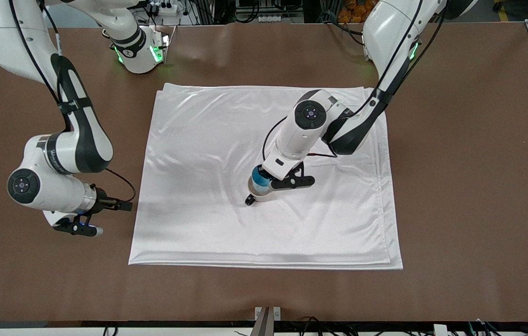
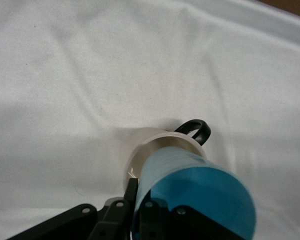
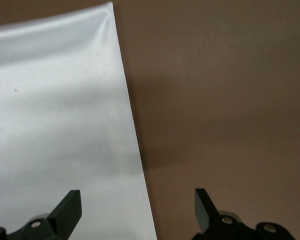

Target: Place blue cup into white mug on cloth

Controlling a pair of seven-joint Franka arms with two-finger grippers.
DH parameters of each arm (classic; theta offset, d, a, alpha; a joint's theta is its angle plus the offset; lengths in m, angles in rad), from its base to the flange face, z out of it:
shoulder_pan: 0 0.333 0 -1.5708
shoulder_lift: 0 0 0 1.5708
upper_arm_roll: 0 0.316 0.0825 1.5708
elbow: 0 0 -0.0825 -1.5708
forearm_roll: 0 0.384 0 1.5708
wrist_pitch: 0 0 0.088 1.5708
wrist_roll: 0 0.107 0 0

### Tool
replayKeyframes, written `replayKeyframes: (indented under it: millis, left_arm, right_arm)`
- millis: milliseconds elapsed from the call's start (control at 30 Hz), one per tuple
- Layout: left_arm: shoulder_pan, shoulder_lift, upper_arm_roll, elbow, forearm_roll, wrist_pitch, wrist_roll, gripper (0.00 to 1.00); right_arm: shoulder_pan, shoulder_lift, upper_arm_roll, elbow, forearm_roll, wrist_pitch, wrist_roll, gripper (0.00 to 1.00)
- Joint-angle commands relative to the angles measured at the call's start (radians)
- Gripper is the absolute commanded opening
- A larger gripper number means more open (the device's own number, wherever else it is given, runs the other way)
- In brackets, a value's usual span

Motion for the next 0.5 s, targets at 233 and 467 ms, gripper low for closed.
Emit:
replayKeyframes:
  millis: [233, 467]
  left_arm:
    - [-0.051, 0.025, 0.053, 0.038, 0.027, 0.005, -0.022, 1.00]
    - [-0.049, 0.017, 0.056, 0.039, 0.027, 0.005, -0.020, 1.00]
  right_arm:
    - [-0.035, -0.270, 0.011, -0.334, -0.019, 0.039, -0.031, 1.00]
    - [-0.078, -0.347, 0.011, -0.374, -0.019, 0.016, -0.129, 1.00]
